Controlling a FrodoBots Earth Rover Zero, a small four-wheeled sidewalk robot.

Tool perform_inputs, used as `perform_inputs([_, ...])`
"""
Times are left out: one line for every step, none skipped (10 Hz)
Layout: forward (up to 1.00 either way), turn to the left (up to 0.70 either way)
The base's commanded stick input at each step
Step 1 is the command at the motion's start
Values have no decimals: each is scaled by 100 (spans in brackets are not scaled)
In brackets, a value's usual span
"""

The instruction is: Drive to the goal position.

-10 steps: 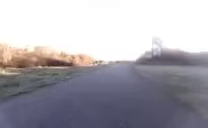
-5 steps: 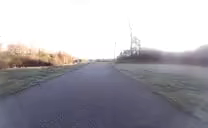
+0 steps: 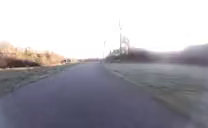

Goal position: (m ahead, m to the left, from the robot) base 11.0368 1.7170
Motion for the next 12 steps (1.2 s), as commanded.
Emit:
perform_inputs([100,2])
perform_inputs([100,2])
perform_inputs([100,29])
perform_inputs([100,29])
perform_inputs([100,9])
perform_inputs([100,2])
perform_inputs([100,2])
perform_inputs([100,2])
perform_inputs([100,2])
perform_inputs([100,2])
perform_inputs([100,2])
perform_inputs([100,2])
